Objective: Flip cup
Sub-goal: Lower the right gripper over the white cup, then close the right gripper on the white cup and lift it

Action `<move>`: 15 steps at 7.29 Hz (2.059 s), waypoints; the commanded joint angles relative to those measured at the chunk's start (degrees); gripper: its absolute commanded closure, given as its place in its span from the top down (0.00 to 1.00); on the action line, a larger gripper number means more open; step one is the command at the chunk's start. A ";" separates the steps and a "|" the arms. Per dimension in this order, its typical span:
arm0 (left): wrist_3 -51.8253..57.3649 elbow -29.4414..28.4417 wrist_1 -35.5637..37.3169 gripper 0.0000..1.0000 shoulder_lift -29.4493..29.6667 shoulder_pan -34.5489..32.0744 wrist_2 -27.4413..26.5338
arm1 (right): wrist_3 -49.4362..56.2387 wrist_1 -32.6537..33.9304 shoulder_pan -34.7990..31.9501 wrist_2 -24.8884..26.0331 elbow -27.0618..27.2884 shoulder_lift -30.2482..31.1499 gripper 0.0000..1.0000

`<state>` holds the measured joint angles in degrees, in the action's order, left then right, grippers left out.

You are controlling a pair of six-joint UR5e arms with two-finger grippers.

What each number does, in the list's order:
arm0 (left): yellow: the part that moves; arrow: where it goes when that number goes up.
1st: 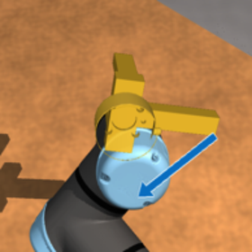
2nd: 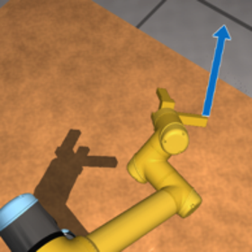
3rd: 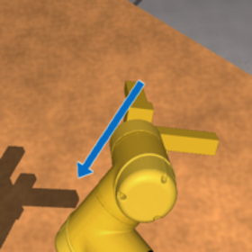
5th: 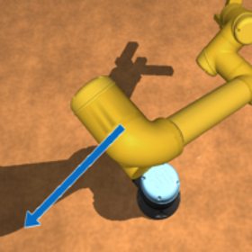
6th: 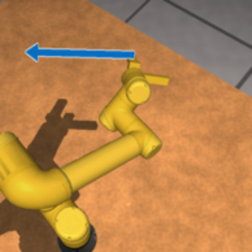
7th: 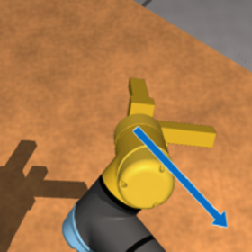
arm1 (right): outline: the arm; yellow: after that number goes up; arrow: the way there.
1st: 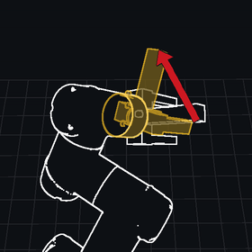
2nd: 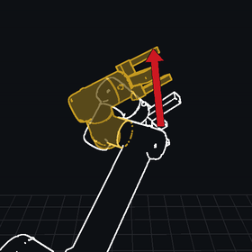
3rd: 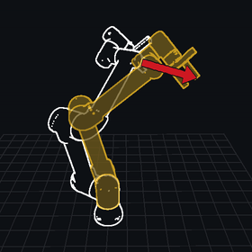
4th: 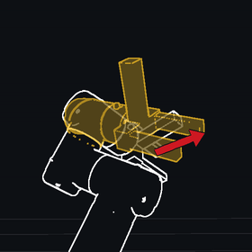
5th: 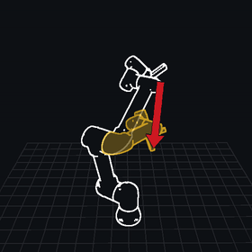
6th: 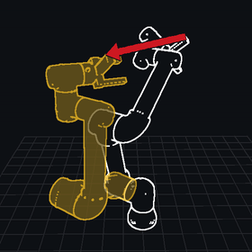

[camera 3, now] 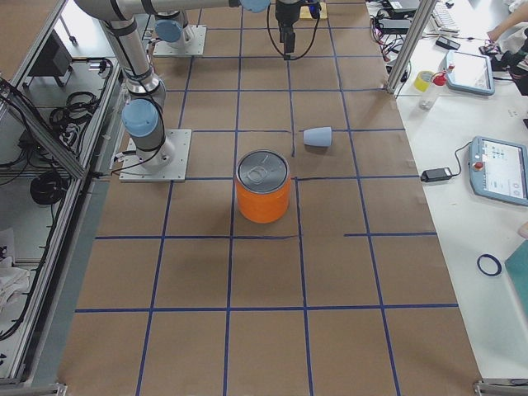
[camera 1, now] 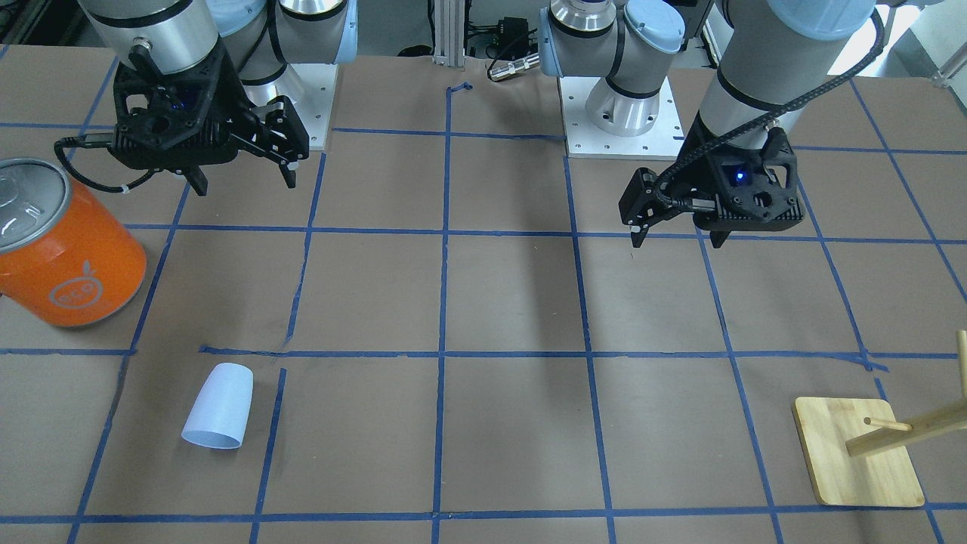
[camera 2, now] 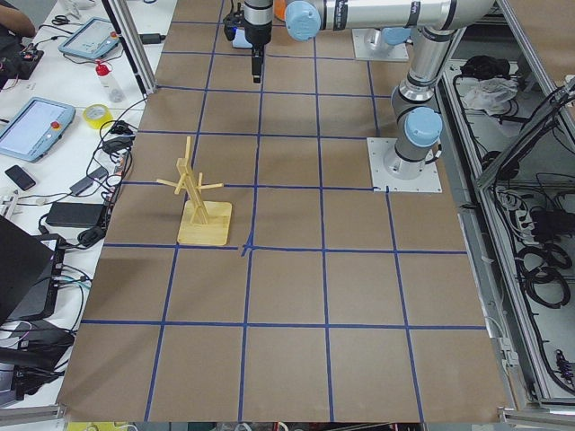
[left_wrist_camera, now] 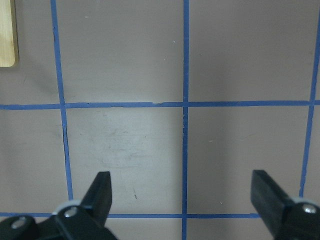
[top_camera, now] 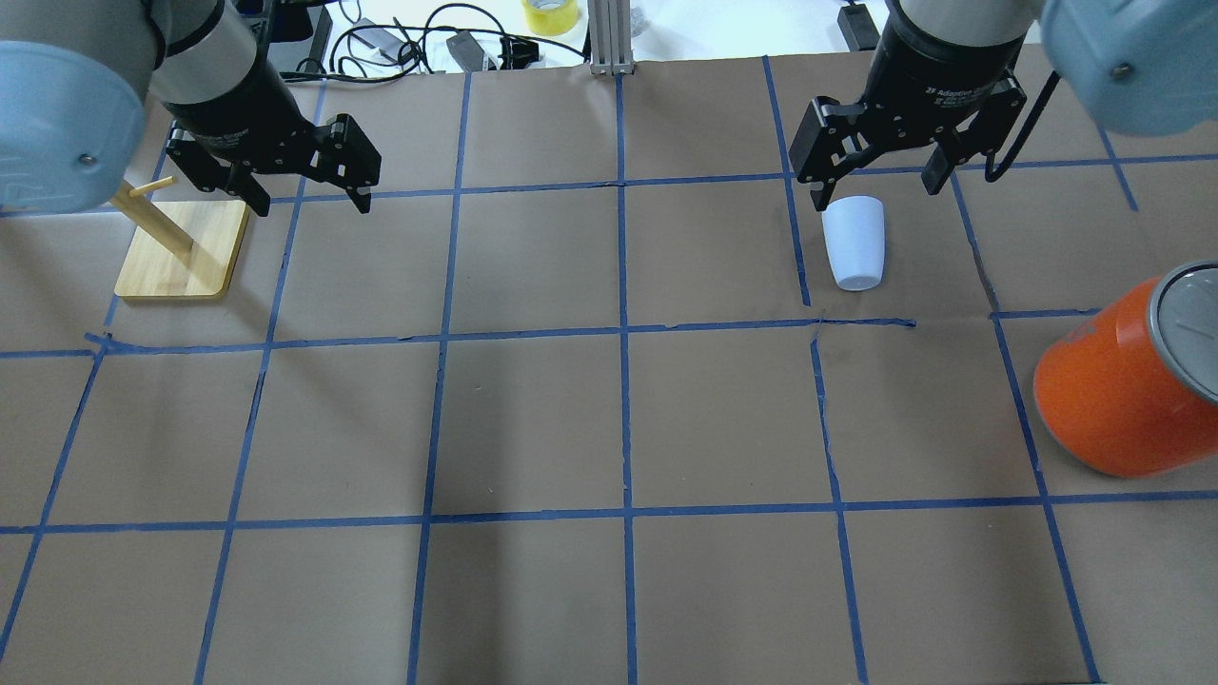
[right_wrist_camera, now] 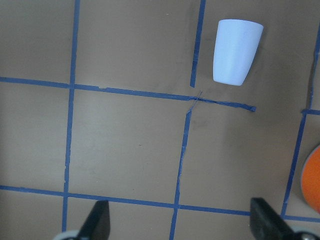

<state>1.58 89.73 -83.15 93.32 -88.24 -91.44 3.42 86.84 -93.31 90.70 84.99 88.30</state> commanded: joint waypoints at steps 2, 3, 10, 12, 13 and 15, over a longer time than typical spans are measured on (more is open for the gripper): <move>0.09 -0.08 -0.09 1.00 -0.59 -0.09 0.03 | 0.10 -0.01 0.32 0.62 0.26 -0.14 1.00; 0.09 -0.08 -0.09 1.00 -0.77 0.00 0.03 | 0.10 1.21 0.32 -0.34 0.43 -0.23 1.00; 0.44 0.36 -0.88 1.00 -1.56 0.00 -0.94 | -0.60 27.49 9.44 0.44 0.61 -20.94 1.00; 0.36 1.15 -0.70 1.00 -1.65 0.00 -0.76 | -5.05 31.36 9.90 0.09 1.22 -25.79 1.00; 0.27 1.32 -0.70 1.00 -1.65 -0.09 -0.59 | -8.91 31.20 9.90 -0.35 2.36 -26.59 1.00; 0.27 1.41 -0.61 1.00 -1.74 -0.09 -0.67 | -5.90 35.46 9.64 -0.35 5.86 -27.12 1.00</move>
<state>1.86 91.07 -83.79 91.62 -88.32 -92.07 -3.81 119.01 -83.60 90.43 88.50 61.82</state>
